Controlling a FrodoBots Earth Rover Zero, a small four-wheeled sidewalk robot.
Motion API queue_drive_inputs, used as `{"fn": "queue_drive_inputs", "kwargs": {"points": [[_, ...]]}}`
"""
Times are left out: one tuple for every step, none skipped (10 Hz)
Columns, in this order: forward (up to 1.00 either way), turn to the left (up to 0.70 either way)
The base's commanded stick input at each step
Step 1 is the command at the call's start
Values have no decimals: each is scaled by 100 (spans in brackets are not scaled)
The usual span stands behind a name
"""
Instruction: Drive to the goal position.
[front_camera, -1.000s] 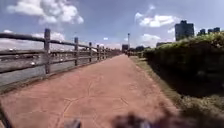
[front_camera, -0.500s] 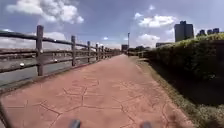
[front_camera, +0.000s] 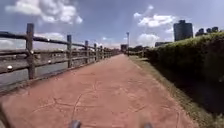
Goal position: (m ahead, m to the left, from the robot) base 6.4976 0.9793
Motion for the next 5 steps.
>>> {"fn": "queue_drive_inputs", "kwargs": {"points": [[70, 0], [70, 0], [70, 0], [70, 0], [70, 0]]}}
